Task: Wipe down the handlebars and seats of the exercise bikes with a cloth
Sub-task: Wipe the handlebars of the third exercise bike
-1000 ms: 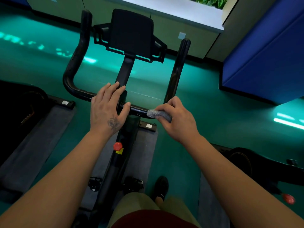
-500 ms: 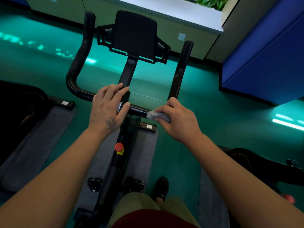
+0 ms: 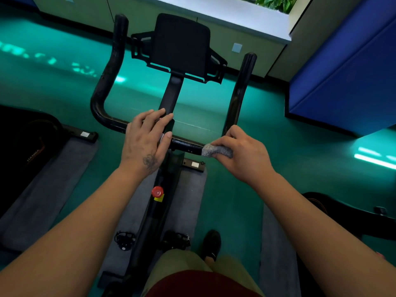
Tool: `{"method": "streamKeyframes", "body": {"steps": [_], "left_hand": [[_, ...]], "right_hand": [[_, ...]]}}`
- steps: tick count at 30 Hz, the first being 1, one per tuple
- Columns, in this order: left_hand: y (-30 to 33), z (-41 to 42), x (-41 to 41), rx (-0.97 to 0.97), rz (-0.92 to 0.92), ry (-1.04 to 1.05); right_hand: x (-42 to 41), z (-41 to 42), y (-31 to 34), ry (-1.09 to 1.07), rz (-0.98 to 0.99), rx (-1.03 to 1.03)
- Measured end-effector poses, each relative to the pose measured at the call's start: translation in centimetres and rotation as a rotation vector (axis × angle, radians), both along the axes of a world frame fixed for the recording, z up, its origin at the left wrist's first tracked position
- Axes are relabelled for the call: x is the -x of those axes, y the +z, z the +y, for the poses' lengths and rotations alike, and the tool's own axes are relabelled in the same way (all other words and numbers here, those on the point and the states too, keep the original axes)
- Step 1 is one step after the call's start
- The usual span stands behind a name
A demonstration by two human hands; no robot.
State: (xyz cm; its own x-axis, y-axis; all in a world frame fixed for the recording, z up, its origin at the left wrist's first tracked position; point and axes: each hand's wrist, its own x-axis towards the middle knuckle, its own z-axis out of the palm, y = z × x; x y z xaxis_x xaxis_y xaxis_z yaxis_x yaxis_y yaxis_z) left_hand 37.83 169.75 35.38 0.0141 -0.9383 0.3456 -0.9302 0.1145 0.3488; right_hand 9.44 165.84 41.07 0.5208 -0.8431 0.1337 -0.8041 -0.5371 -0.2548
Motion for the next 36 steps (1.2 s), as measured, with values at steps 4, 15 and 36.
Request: {"method": "streamKeyframes", "body": {"steps": [4, 15, 36], "left_hand": [[0.1, 0.0, 0.0, 0.000, 0.005, 0.000], [0.5, 0.2, -1.0, -0.040, 0.004, -0.071], [0.3, 0.4, -2.1, -0.022, -0.047, -0.078]], "right_hand": [[-1.7, 0.6, -0.7, -0.021, -0.037, 0.001], [-0.8, 0.1, 0.0, 0.008, -0.008, -0.010], [-1.3, -0.1, 0.4, 0.035, 0.059, 0.001]]}}
